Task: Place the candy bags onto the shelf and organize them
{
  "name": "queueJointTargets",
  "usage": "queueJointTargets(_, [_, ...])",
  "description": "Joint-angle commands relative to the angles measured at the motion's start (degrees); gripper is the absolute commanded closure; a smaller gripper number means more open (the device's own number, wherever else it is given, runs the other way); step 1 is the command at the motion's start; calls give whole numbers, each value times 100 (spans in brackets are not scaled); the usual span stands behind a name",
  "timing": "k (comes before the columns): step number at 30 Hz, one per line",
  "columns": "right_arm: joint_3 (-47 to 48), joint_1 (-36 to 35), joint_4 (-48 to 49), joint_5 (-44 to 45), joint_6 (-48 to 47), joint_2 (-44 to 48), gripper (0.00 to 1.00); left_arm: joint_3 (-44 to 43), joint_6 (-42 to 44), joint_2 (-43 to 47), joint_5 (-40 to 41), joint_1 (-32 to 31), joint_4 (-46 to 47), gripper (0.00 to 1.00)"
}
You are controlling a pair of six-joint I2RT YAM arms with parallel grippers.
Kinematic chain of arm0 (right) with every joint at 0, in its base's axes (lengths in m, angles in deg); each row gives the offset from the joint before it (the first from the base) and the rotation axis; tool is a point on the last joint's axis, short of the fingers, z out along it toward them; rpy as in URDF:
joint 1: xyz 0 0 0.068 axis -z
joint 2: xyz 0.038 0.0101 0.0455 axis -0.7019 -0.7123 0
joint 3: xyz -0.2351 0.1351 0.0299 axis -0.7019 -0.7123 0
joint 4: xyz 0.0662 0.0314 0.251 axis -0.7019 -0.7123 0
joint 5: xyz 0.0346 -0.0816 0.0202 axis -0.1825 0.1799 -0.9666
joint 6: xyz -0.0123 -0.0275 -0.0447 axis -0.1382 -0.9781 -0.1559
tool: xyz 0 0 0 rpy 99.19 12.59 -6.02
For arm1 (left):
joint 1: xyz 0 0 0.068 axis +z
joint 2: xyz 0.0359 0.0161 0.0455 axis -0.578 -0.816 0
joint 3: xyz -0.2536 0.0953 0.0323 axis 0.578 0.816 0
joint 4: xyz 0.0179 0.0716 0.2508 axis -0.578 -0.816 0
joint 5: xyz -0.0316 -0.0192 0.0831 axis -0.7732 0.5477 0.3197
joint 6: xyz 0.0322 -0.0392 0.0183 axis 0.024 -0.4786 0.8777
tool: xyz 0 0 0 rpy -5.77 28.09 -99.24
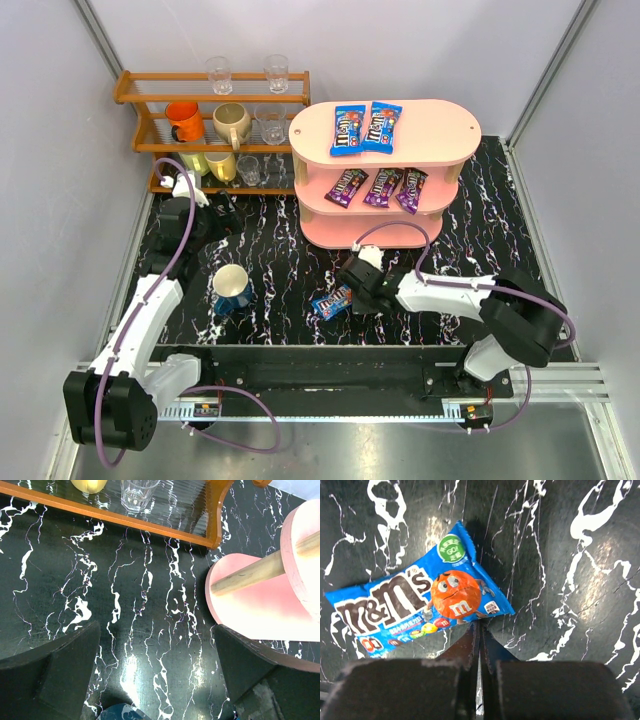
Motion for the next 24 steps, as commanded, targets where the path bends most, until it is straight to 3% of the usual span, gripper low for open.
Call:
queueJointTargets(1, [244, 219, -221, 319, -222, -278, 100, -264, 69, -71, -7, 31, 222, 1])
queueJointTargets(17, [745, 492, 227, 240, -890, -928, 100, -272, 86, -106, 28, 31, 195, 1])
queueJointTargets(24, [955, 501, 552, -251, -1110, -1113, 100, -264, 69, -115, -7, 40, 204, 1])
